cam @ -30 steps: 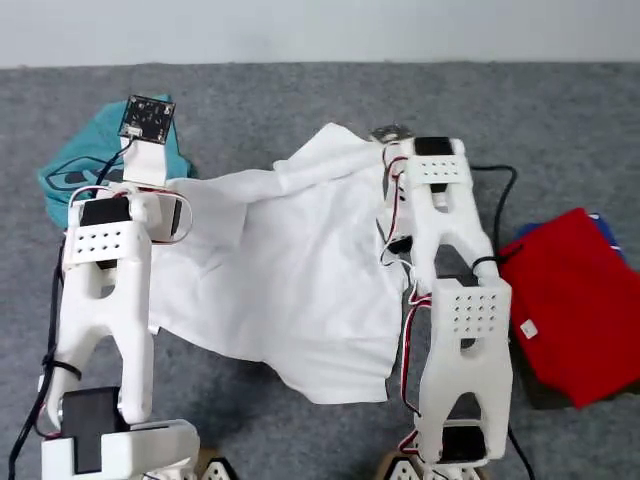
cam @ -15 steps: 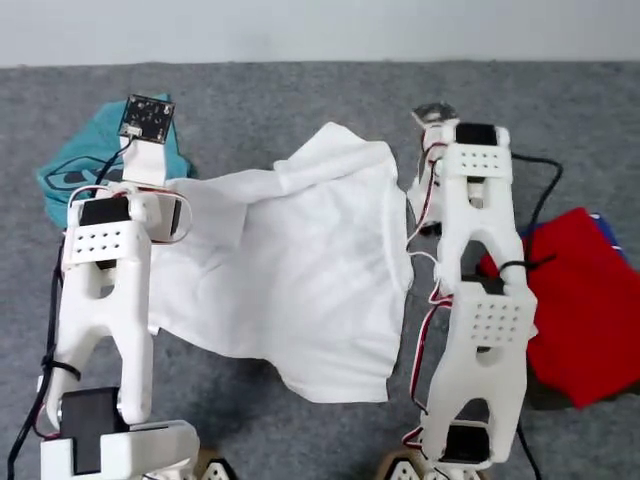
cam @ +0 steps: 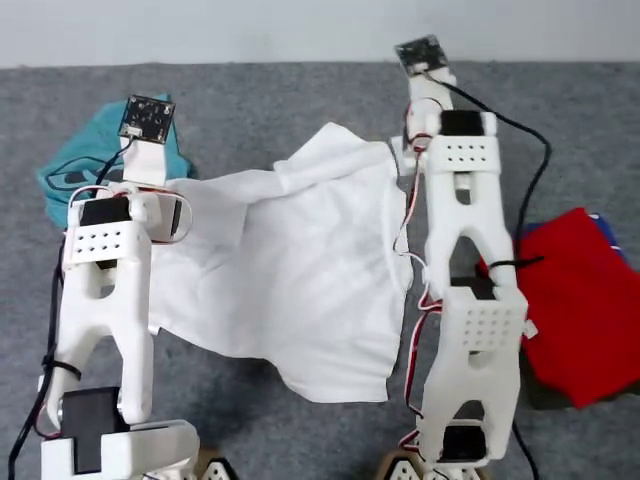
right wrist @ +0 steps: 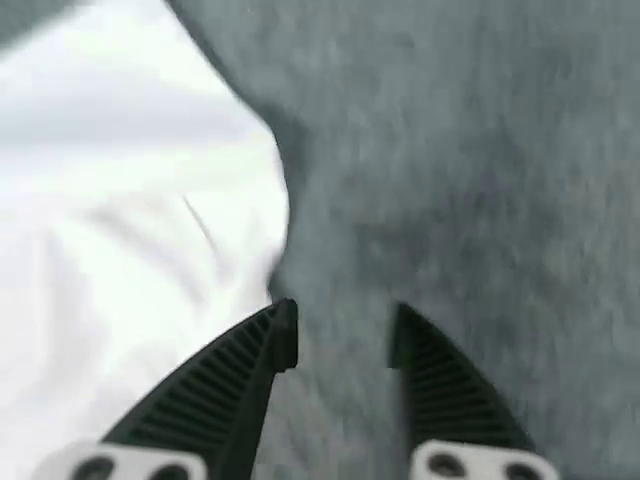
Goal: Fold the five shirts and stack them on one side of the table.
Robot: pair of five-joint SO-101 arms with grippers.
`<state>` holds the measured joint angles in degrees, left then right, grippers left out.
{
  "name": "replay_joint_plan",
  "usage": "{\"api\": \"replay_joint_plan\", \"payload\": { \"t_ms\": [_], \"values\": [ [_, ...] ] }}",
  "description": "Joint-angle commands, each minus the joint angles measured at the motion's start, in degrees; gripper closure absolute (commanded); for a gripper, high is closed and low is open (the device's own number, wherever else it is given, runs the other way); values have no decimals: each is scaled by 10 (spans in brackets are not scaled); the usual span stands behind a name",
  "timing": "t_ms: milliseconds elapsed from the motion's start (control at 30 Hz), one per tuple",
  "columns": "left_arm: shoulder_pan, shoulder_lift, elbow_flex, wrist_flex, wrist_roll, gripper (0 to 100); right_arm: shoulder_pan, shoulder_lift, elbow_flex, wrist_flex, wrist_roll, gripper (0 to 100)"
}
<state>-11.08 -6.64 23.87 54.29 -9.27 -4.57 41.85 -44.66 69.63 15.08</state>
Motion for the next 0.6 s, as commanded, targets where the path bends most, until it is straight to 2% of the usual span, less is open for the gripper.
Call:
{"api": "replay_joint_plan", "payload": {
  "t_ms": [0, 100, 333, 400, 500, 567],
  "values": [
    [-1, -4, -6, -5, 6, 987, -28, 35, -69, -48, 4, 800],
    [-1, -4, -6, -5, 6, 987, -45, 108, -108, -91, 4, 801],
    [-1, -4, -4, -4, 6, 987, -50, 291, -257, -100, 7, 809],
    [-1, -4, -3, -5, 6, 987, -46, 329, -306, -82, 23, 861],
    [-1, -4, -3, -5, 6, 987, -50, 364, -367, -43, 95, 974],
    [-1, -4, -3, -5, 6, 987, -58, 370, -408, 7, 119, 987]
  ]
}}
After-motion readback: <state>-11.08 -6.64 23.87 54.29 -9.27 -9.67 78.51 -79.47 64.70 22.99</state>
